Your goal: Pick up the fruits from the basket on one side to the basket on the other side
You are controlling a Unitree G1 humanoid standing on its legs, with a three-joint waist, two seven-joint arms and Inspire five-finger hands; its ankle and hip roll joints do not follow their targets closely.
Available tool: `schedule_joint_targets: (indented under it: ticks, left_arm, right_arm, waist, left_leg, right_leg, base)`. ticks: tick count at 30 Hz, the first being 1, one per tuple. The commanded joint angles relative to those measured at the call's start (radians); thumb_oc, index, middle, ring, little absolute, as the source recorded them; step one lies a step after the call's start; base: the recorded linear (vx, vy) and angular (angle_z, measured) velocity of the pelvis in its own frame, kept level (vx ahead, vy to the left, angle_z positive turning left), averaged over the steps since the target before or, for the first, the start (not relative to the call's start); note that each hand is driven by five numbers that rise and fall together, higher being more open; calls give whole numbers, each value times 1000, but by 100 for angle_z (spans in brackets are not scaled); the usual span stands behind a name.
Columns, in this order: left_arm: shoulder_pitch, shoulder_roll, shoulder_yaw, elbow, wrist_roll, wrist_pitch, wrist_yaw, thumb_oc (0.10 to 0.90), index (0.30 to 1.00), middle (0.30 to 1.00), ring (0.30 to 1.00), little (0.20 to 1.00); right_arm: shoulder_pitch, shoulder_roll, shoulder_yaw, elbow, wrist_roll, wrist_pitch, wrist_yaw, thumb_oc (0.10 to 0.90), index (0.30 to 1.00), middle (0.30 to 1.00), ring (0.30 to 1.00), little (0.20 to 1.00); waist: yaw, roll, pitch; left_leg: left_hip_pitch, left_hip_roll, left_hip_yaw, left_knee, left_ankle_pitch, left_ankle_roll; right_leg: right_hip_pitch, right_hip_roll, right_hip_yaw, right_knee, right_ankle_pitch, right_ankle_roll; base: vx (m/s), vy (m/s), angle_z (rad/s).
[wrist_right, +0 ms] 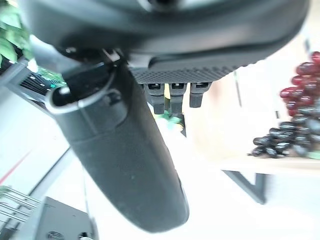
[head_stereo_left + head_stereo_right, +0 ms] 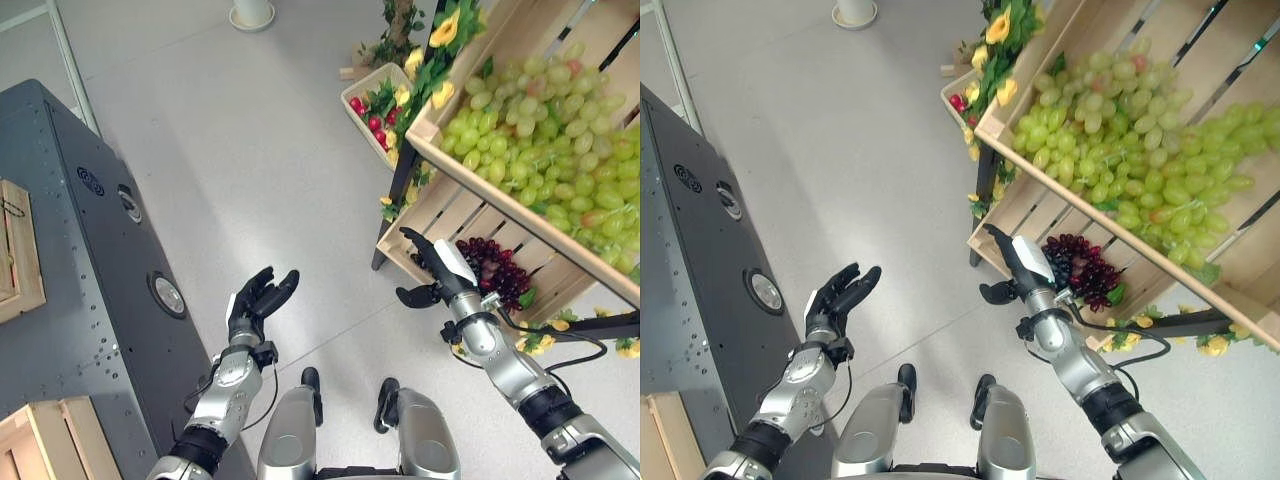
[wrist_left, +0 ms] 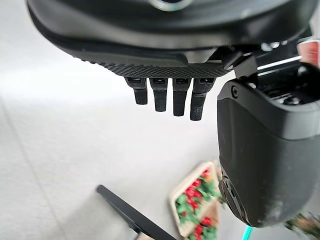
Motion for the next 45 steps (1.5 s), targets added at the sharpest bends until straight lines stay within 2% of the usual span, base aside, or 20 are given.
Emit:
schedule_joint_targets:
  ticks: [1,10,13,18,19,23,24,27,28,29,30,31,32,33,34,35,38,39,42,45]
  left_arm:
    - [35,-15,6,-1,50,-35,-44,800,900,900,900,900]
    - [63,-65,29,214,137,-49,-61,800,900,900,900,900]
    - [48,-95,38,342,209,6,-25,800,900,900,900,900]
    - [34,-105,28,496,281,59,-20,800,900,900,900,900]
    - [32,-101,21,547,305,99,-30,800,900,900,900,900]
    - [29,-81,19,617,324,137,-25,800,900,900,900,900]
    - [31,-76,21,622,314,136,-18,800,900,900,900,900]
    - [53,-60,38,633,335,118,-38,800,900,900,900,900]
    - [54,-62,41,624,339,122,-43,800,900,900,900,900]
    - [48,-64,44,615,346,132,-51,800,900,900,900,900]
    - [30,-64,47,621,354,144,-67,800,900,900,900,900]
    - [21,-64,50,634,353,140,-77,800,900,900,900,900]
    - [21,-65,51,637,354,137,-77,800,900,900,900,900]
    - [22,-71,62,664,356,113,-78,800,900,900,900,900]
    - [27,-78,69,684,361,96,-78,800,900,900,900,900]
    - [43,-87,78,704,375,75,-78,800,900,900,900,900]
    - [65,-97,83,718,393,41,-71,800,900,900,900,900]
    - [55,-94,77,712,417,27,-73,800,900,900,900,900]
    - [4,-81,34,671,445,20,-85,800,900,900,900,900]
    - [-50,-67,-16,648,493,3,-91,800,900,900,900,900]
  right_arm:
    - [12,9,8,-17,-8,-88,-14,800,900,900,900,900]
    - [163,121,32,89,112,-72,73,800,900,900,900,900]
    - [176,153,63,127,132,-32,110,800,900,900,900,900]
    - [188,181,78,183,196,1,151,800,900,900,900,900]
    - [193,186,88,187,187,9,177,800,900,900,900,900]
    - [174,172,113,191,184,13,231,800,900,900,900,900]
    - [170,168,117,191,187,13,244,800,900,900,900,900]
    - [156,153,132,203,208,40,310,800,900,900,900,900]
    - [152,145,132,200,210,50,315,800,900,900,900,900]
    - [147,135,124,198,207,61,319,800,900,900,900,900]
    - [131,125,102,207,208,70,312,800,900,900,900,900]
    - [119,117,87,219,222,68,307,800,900,900,900,900]
    - [118,116,85,222,224,67,307,800,900,900,900,900]
    - [110,107,68,243,249,62,302,800,900,900,900,900]
    - [114,104,58,257,261,59,297,800,900,900,900,900]
    - [129,105,41,274,270,55,292,800,900,900,900,900]
    - [184,122,-5,334,261,37,284,800,900,900,900,900]
    - [200,133,-13,357,254,42,260,800,900,900,900,900]
    - [214,165,-30,400,269,63,197,800,900,900,900,900]
    - [210,193,-20,444,272,64,185,800,900,900,900,900]
  waist:
    - [8,0,-169]
    - [-9,4,-271]
    - [-6,4,-298]
    - [-9,-1,-323]
    - [-13,-4,-327]
    - [-15,-8,-328]
    - [-15,-8,-327]
    - [5,-7,-317]
    - [7,-8,-314]
    - [9,-12,-302]
    - [-7,-30,-290]
    - [-15,-46,-288]
    - [-15,-47,-288]
    - [-16,-66,-292]
    - [-20,-61,-298]
    - [-31,-50,-309]
    - [-69,-14,-338]
    - [-75,-1,-340]
    - [-81,-8,-325]
    - [-84,-20,-296]
  left_leg:
    - [66,-41,30,-49,-46,66]
    - [167,-55,11,-260,27,60]
    - [195,-56,2,-336,59,50]
    - [213,-51,-9,-386,78,45]
    - [214,-48,-13,-383,77,45]
    - [207,-35,-20,-353,70,39]
    - [206,-30,-22,-348,72,34]
    - [171,4,-43,-398,165,-25]
    - [145,8,-26,-398,180,-35]
    - [136,16,40,-393,176,-48]
    - [108,32,178,-242,100,-28]
    - [101,35,233,-87,47,-13]
    - [98,37,234,-53,37,-12]
    - [105,20,235,137,-8,2]
    - [110,22,228,207,-16,-6]
    - [155,18,233,200,8,-24]
    - [305,-17,204,-21,32,-38]
    - [336,-61,152,-163,-9,-23]
    - [333,-104,103,-307,-78,33]
    - [329,-120,80,-398,-53,53]
  right_leg:
    - [99,-22,6,-179,118,-4]
    - [176,0,27,-358,209,25]
    - [197,3,8,-414,240,37]
    - [212,17,-5,-426,229,33]
    - [211,24,-1,-410,209,26]
    - [209,44,6,-382,175,0]
    - [211,54,9,-378,167,-10]
    - [235,96,-8,-435,175,-40]
    - [237,100,-18,-455,183,-40]
    - [247,99,-40,-463,177,-37]
    - [241,78,-107,-456,177,-44]
    - [237,69,-138,-451,175,-57]
    - [236,70,-141,-451,175,-59]
    - [227,70,-151,-455,179,-71]
    - [220,85,-155,-453,179,-76]
    - [206,100,-159,-448,181,-77]
    - [157,133,-146,-443,203,-62]
    - [129,141,-139,-442,227,-40]
    - [59,128,-123,-447,300,15]
    - [20,117,-114,-491,379,71]
  base:
    - [43,-31,9]
    - [14,-61,6]
    - [-18,-110,0]
    - [-9,-131,-1]
    - [-47,-232,4]
    - [-40,-223,1]
    - [-32,-279,1]
    - [-136,-292,21]
    - [-273,-212,43]
    - [-402,-210,57]
    - [-435,-220,79]
    - [-349,-155,78]
    - [-266,-149,108]
    - [-215,-104,81]
    - [-286,-76,52]
    - [-248,45,-15]
    - [-290,174,3]
    - [-366,241,38]
    - [-428,170,77]
    - [-430,113,66]
